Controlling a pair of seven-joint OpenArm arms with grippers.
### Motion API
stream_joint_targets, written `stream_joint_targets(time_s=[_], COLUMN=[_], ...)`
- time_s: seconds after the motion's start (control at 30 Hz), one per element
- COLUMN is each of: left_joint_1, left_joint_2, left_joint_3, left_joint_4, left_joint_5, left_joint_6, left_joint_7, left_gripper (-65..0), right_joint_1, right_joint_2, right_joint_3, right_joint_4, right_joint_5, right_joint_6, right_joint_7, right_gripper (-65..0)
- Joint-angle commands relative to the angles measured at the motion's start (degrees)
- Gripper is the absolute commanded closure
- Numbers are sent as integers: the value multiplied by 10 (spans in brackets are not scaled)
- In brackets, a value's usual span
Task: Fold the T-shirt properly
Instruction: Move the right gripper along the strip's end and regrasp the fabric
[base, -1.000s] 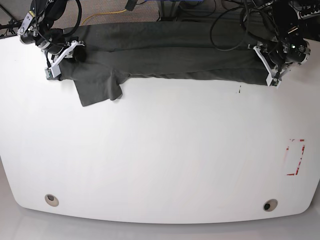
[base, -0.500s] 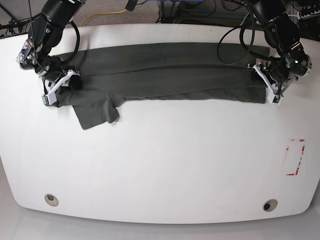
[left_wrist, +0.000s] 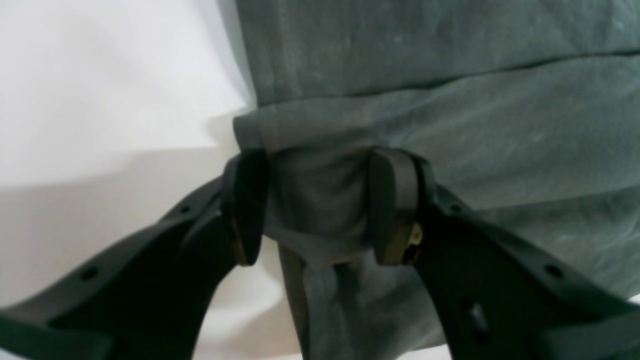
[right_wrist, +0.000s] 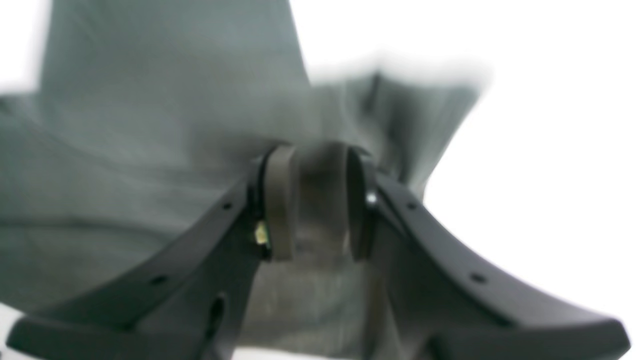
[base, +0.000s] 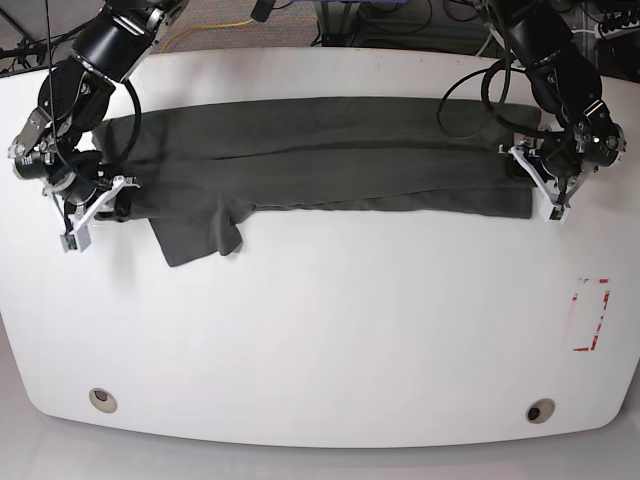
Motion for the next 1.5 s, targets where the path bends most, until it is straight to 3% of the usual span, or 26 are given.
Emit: stream_joint_targets(time_s=[0.0,0.17,0.23,0.43,0.63,0.77,0.87,1.1,1.23,1.37,1.47], left_joint_1=[-6,-6,-6,-5,-4,-2,-2,-1,-1,-1,-1], left_joint_2=[-5,-5,-5,-5,-5,-6,-6,-6,-6,-6,-6], left_joint_3=[1,1,1,1,1,0,0,-1,-1,-1,-1], left_joint_4=[2,2,2,2,2,2,2,2,2,2,2], left_joint_5=[5,5,5,5,5,5,5,5,5,5,5], left_joint_6=[1,1,1,1,1,1,1,1,1,1,1], left_joint_7=[9,9,9,9,9,9,9,9,9,9,9], left_gripper=[-306,-306,-306,-306,-306,-306,-306,-306,-306,-306,-306], right_joint_1=[23,73,99,153,181,191,190,183,181,181,181], right_joint_2=[9,2,4,36,62,74,73,50,45,38,39], right_joint_3=[0,-3,-4,-67,-152,-190,-211,-216,-216,-215,-215], right_joint_4=[20,-30,-78,-229,-360,-418,-433,-431,-414,-401,-379], right_joint_5=[6,2,1,2,3,3,5,5,3,4,4], right_joint_6=[1,1,1,1,1,1,1,1,1,1,1], right_joint_7=[-7,-7,-3,86,205,251,268,245,246,246,243], right_gripper=[-181,-354,-385,-333,-333,-331,-330,-323,-239,-27,0])
